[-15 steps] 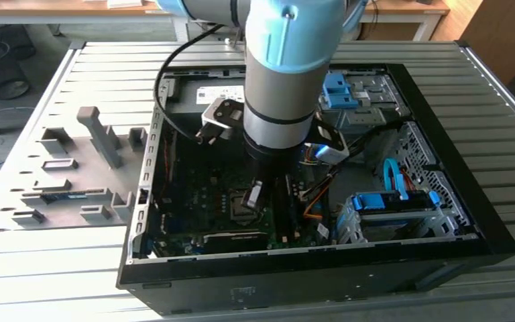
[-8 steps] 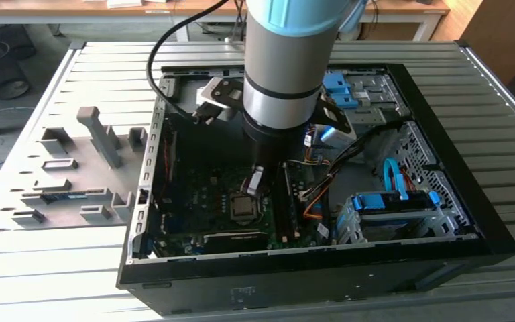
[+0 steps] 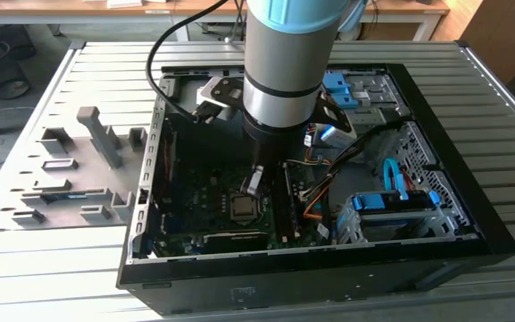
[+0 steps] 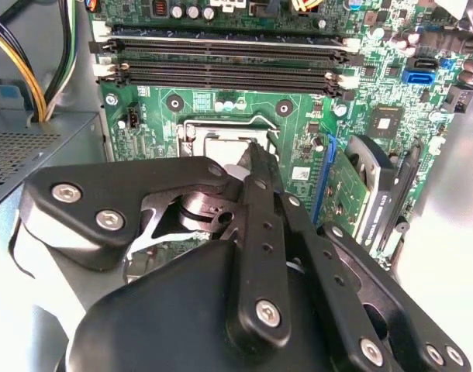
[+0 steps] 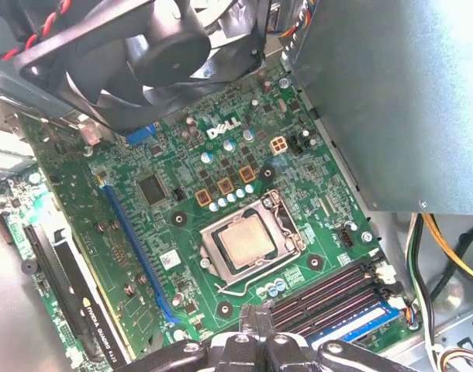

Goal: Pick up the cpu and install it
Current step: 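Install the first cpu locking lever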

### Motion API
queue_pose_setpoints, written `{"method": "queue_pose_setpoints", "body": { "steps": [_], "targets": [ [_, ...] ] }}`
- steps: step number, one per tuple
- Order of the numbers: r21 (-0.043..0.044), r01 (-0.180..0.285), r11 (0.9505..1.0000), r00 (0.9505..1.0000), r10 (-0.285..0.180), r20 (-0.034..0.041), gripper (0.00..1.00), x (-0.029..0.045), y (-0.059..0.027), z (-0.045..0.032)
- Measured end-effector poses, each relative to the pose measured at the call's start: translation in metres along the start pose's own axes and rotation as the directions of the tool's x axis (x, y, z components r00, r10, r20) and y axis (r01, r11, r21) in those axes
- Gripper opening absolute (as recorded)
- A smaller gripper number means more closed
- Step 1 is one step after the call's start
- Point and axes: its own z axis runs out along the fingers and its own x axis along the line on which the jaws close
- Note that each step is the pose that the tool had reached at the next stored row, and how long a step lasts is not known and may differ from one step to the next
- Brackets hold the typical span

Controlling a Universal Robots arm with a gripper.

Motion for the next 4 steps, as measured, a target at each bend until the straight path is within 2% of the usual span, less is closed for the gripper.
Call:
{"method": "queue_pose_setpoints", "body": {
  "steps": [4],
  "targets": [
    [-0.0002, 0.000, 1.0000, 1.0000, 0.000, 0.0004, 0.10, 0.0000, 0.0000, 0.0000]
  ]
}}
